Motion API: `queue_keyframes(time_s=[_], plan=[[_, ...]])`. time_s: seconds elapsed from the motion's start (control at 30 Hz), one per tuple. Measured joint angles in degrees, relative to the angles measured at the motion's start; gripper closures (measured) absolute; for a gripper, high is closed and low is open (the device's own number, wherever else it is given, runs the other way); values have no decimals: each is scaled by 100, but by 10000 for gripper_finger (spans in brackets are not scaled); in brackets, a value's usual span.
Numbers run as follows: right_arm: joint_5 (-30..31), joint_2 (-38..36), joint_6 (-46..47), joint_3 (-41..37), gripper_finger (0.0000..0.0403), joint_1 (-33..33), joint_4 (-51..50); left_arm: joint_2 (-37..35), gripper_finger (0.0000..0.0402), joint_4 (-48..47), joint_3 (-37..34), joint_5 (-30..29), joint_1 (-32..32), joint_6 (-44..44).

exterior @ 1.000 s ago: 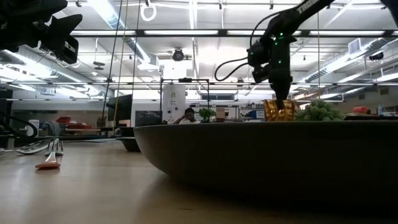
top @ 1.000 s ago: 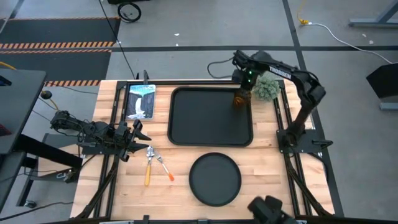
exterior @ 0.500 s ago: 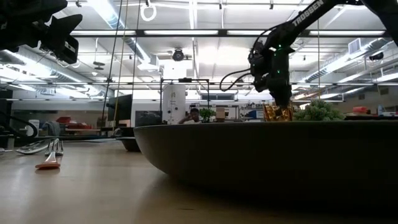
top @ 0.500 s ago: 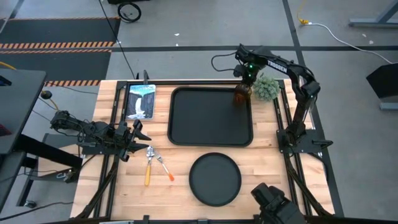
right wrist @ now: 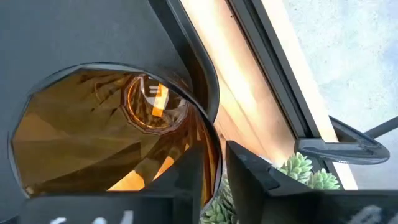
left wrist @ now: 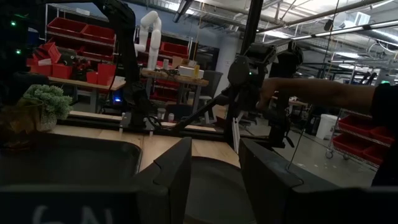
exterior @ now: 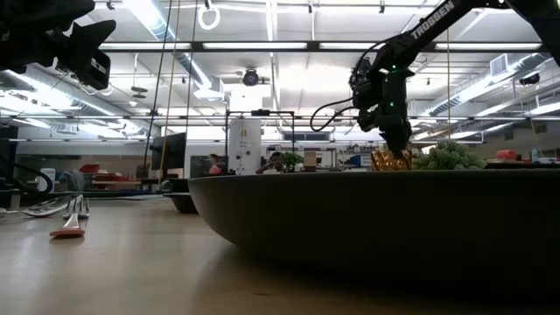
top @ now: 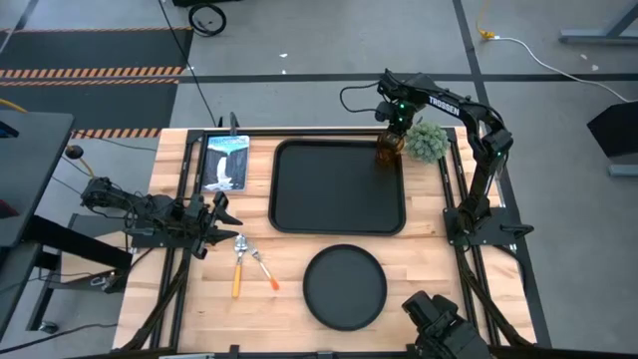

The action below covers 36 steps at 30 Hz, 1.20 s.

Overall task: Pick and place plate/cup/fork/spoon on tray
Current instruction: Put the black plate on the black tray

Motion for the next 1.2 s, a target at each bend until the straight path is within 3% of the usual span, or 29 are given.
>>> queue_keyframes(time_s=[0.53,0.97,1.2], plan=[[-2,-2,90,18,227,15,-201,0,259,0,2,-1,-1,-2],[-82,-9,155,1464,215,94,-867,1,259,1,1,0,-1,0],[-195,-198,415,1873,215,542,-997,1,259,0,0,0,-1,0]])
